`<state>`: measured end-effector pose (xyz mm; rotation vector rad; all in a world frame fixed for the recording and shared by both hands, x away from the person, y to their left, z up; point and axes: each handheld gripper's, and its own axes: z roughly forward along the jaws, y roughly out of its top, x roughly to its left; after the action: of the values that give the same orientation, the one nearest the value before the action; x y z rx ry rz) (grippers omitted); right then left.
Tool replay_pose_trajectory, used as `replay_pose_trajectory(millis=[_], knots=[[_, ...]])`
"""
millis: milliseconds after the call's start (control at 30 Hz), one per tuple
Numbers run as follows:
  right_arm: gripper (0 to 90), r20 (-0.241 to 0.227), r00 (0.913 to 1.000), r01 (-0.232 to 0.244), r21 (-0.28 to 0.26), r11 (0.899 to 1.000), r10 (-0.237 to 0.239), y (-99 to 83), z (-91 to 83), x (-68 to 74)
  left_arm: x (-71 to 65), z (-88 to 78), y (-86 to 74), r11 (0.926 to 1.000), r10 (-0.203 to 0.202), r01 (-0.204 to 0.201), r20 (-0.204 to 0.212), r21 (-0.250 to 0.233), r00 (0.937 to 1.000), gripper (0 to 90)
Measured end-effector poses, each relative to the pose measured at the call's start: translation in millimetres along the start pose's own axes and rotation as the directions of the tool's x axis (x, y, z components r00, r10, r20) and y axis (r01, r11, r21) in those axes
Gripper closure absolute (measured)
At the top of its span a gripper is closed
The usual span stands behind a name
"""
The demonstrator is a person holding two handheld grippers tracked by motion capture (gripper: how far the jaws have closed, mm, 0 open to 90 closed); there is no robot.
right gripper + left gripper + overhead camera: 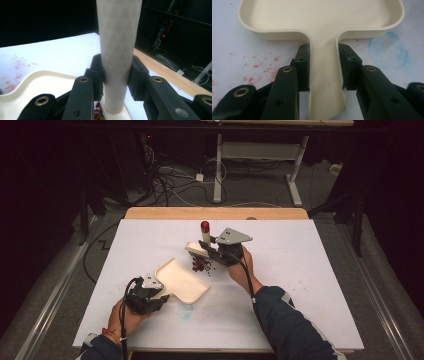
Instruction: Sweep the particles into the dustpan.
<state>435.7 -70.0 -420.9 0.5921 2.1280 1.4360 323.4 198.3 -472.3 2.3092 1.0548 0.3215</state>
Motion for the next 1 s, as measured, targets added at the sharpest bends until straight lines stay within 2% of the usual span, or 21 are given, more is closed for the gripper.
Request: replay_pose_trajectory(millis=[33, 100, 133, 367, 633, 800, 1000], knots=[[69.9, -0.001, 0.9999, -0.015, 0.005, 1.0, 0.015, 0.1, -3.0, 5.2, -1.3, 1.0, 1.0, 1.0, -0.002, 0.002, -0.003, 0.0, 1.0, 63.5], [69.9, 0.005, 0.9999, -0.009, 0.01, 1.0, 0.009, 0.5, -4.1, 8.2, -3.9, 2.5, 2.7, 1.0, -0.005, 0.005, -0.006, 0.004, 1.0, 63.6], [69.7, 0.017, 0.9999, -0.001, 0.023, 1.0, 0.0, 1.0, -5.7, 14.7, -5.3, 2.8, 3.6, 0.9999, -0.014, 0.014, -0.007, 0.007, 0.9999, 63.5], [69.2, 0.027, 0.9994, -0.021, 0.027, 0.999, 0.02, 1.0, -7.3, 27.4, -14.6, 6.4, 8.8, 0.9994, -0.033, 0.033, -0.023, 0.01, 0.9992, 63.5], [69.3, 0.005, 1.0, -0.005, 0.021, 1.0, 0.005, 4.4, -12.6, 48.1, -22.5, 15.1, 17.7, 0.9989, -0.041, 0.042, -0.04, 0.02, 0.9984, 63.4], [69.3, -0.005, 1.0, -0.004, 0.02, 1.0, 0.004, 5.8, -15.4, 57.5, -22.3, 16.4, 17.6, 0.9984, -0.054, 0.054, -0.037, 0.013, 0.9979, 63.4], [69.7, -0.043, 0.999, -0.015, 0.016, 1.0, 0.016, 10.5, -20.7, 69.0, -20.7, 17.9, 17.6, 0.9986, -0.047, 0.048, -0.035, 0.022, 0.9983, 63.4]])
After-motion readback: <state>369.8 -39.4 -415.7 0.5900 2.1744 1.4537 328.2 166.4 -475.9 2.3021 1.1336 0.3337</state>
